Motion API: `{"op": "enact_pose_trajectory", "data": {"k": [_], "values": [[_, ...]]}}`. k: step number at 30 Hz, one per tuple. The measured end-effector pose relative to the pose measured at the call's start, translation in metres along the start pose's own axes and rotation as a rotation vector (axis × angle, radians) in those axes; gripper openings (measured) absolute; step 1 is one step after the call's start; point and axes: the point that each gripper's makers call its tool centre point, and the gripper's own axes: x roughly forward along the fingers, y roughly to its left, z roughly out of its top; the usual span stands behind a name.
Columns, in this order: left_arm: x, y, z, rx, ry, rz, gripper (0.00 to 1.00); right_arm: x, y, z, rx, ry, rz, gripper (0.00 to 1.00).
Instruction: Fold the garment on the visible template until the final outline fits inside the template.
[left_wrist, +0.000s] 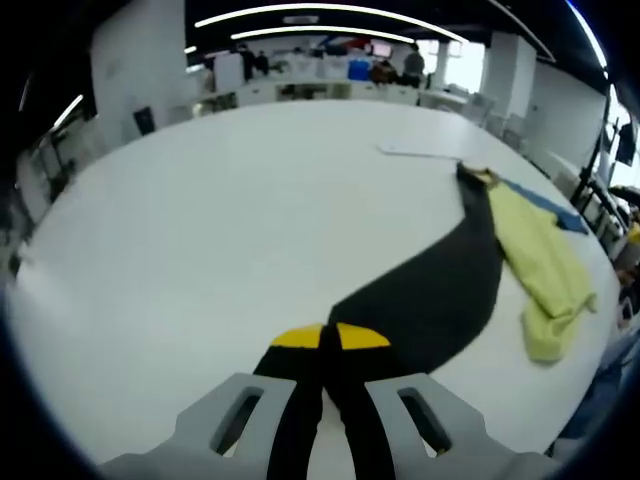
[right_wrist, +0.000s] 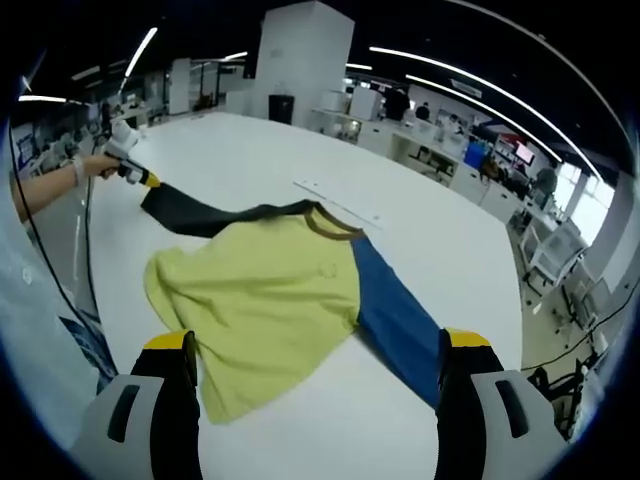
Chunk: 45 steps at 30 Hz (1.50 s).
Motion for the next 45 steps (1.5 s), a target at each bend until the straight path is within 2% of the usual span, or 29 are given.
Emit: {"op": "enact_pose_trajectory", "data": {"k": [22, 26, 29, 35, 45], "values": [[0.011, 0.049, 0.005, -0.027, 0.002, 0.066, 0.0, 0.006, -0.004, -0.001, 0.001, 0.025, 0.003, 1.0], [0.014, 0.059, 0.001, -0.001, 0.022, 0.099, 0.0, 0.006, -0.006, 0.0, 0.004, 0.025, 0.0, 1.0], [0.016, 0.063, -0.002, 0.009, 0.037, 0.104, 0.0, 0.006, -0.007, -0.001, 0.004, 0.029, -0.006, 1.0], [0.017, 0.073, -0.001, -0.015, 0.024, 0.125, 0.0, 0.007, -0.007, -0.001, 0.007, 0.035, -0.009, 1.0], [0.024, 0.079, -0.005, -0.033, 0.029, 0.128, 0.0, 0.007, -0.006, -0.001, 0.008, 0.045, -0.012, 1.0]]}}
